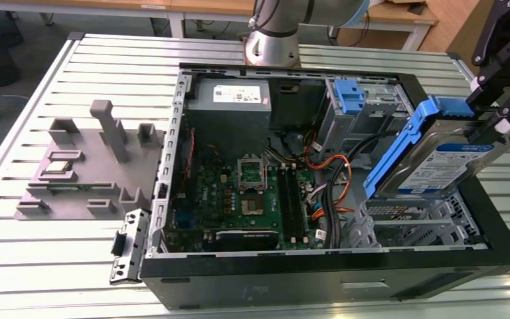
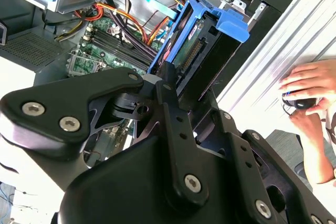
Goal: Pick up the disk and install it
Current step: 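Insert the disk into the insertion slot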
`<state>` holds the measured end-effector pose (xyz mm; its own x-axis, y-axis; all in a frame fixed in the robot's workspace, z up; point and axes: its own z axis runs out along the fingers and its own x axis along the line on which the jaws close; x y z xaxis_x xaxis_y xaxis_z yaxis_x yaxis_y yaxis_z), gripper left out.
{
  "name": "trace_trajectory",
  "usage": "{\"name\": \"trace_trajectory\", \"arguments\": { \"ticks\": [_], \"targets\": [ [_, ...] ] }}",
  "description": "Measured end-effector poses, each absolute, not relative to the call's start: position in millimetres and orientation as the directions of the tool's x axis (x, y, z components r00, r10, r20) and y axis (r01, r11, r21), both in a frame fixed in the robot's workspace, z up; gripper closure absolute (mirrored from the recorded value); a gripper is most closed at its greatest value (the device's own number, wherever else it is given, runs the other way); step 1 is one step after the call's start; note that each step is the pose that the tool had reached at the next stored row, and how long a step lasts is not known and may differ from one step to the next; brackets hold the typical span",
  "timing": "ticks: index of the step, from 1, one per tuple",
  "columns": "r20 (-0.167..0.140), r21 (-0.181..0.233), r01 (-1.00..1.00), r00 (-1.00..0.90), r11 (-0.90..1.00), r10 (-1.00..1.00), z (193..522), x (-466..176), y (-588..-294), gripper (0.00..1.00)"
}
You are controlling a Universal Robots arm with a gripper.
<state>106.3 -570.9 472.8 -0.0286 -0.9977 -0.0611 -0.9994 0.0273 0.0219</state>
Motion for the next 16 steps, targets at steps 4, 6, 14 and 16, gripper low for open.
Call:
{"name": "trace_trajectory", "arguments": {
  "ticks": [4, 6, 14, 16],
  "targets": [
    [-0.061, 0.022, -0.999, -0.029, 0.027, -0.998, 471.6, 106.3, -570.9, 0.65],
    [-0.061, 0.022, -0.999, -0.029, 0.027, -0.998, 471.5, 106.4, -570.9, 0.65],
    [-0.061, 0.022, -0.999, -0.029, 0.027, -0.998, 469.5, 106.3, -570.9, 0.65],
    [-0.061, 0.022, -0.999, -0.029, 0.027, -0.998, 468.5, 106.4, -570.9, 0.65]
  ]
}}
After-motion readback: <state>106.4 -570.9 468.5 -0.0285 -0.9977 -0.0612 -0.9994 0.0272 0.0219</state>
